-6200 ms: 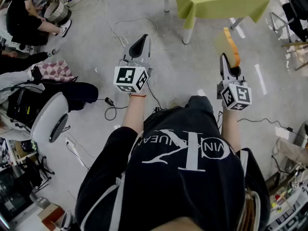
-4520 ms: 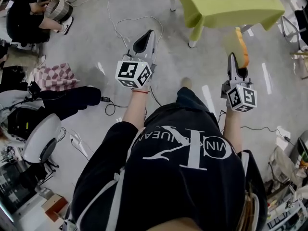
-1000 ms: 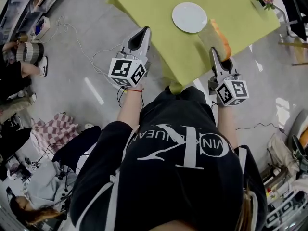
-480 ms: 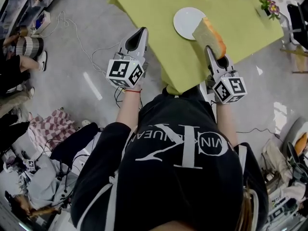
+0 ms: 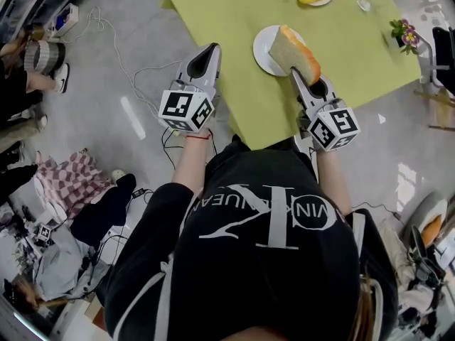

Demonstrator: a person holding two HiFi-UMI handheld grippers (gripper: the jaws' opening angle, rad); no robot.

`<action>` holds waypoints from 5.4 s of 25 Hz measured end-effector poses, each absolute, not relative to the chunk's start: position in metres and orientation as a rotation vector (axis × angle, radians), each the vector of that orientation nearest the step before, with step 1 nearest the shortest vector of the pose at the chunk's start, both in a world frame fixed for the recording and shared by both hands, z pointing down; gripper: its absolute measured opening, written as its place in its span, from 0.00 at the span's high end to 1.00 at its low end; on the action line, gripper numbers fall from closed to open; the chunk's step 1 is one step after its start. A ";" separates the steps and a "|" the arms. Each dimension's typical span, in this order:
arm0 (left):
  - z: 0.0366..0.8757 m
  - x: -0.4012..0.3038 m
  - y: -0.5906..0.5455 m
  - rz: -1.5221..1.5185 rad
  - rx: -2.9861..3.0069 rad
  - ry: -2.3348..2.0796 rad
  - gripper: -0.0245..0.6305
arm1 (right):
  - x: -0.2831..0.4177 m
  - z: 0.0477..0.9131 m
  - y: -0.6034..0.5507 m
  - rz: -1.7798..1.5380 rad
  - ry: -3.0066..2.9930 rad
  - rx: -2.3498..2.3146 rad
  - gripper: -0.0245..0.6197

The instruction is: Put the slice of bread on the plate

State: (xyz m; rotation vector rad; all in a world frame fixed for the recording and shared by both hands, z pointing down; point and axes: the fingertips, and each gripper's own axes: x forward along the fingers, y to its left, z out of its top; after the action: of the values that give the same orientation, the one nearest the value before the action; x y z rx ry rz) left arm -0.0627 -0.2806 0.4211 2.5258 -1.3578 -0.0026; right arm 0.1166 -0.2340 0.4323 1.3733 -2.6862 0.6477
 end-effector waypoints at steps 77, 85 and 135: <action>0.435 -0.067 -0.297 0.021 2.461 -1.357 0.95 | 0.116 0.524 -0.232 0.801 -2.068 0.638 0.45; 0.432 -0.070 -0.292 0.022 2.469 -1.350 0.95 | 0.117 0.523 -0.225 0.802 -2.063 0.654 0.45; 0.371 -0.054 -0.285 -0.030 2.618 -1.350 0.95 | 0.147 0.391 -0.263 0.398 -2.573 1.347 0.96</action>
State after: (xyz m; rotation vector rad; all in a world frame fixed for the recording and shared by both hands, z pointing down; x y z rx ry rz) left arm -0.0536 -0.2854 0.3709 2.6175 -1.3499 -0.0302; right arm 0.1470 -0.2633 0.3913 1.3466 -2.5729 0.3981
